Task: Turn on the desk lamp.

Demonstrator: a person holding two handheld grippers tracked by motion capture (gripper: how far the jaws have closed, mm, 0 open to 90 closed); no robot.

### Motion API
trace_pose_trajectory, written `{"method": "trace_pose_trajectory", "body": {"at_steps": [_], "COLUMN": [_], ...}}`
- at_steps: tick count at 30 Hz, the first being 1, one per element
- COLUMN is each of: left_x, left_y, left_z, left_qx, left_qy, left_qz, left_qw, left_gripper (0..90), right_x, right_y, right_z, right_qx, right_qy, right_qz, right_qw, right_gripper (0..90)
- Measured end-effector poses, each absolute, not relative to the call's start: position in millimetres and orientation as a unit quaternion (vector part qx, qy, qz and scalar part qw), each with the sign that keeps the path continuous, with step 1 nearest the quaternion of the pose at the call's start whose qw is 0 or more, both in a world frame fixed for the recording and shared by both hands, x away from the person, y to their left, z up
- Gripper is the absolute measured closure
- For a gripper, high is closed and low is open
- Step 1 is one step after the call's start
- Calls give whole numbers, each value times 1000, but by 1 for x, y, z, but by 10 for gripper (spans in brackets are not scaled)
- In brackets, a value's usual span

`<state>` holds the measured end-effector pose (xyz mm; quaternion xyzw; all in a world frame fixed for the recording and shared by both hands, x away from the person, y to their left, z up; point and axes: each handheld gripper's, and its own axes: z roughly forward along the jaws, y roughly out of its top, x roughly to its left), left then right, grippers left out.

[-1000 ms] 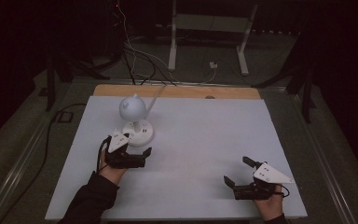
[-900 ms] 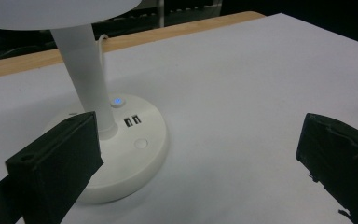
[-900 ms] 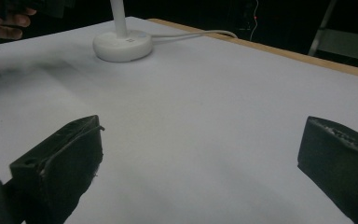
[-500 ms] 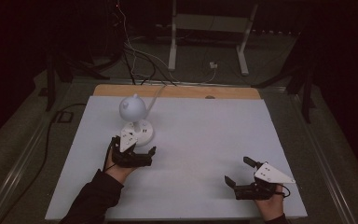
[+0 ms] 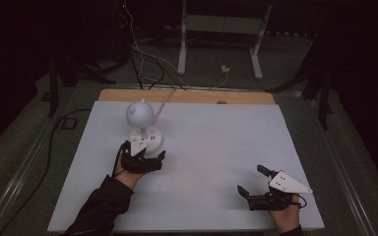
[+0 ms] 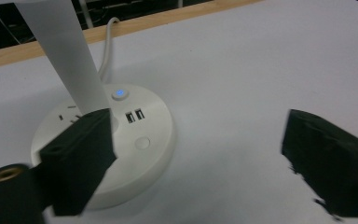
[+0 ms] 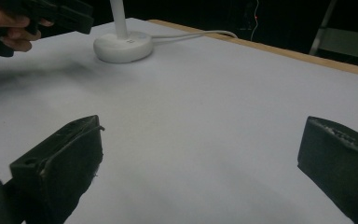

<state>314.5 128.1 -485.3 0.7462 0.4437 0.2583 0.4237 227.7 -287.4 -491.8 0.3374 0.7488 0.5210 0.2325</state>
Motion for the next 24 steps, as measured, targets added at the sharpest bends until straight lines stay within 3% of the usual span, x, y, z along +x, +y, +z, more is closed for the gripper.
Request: {"method": "trace_pose_trajectory", "body": {"at_steps": [7,14,19,24], "left_x": [319,323,326,328], "left_y": [126,125,126,126], "left_z": [-491,-494,-497,-500], "left_qx": [740,729,715,710], "left_qy": [451,459,481,488], "left_qz": [276,298,309,318], "left_qw": [416,410,403,396], "left_gripper": [271,476,536,657], "right_x": [227,228,228,228], "right_y": [-288,-288,-288,-288], "right_z": [-492,-492,-492,-492], "right_qx": [337,337,338,337], "right_qy": [748,749,748,748], "right_qz": [522,522,523,523], "right_qw": [232,230,229,229], "right_gripper": [0,0,0,0]}}
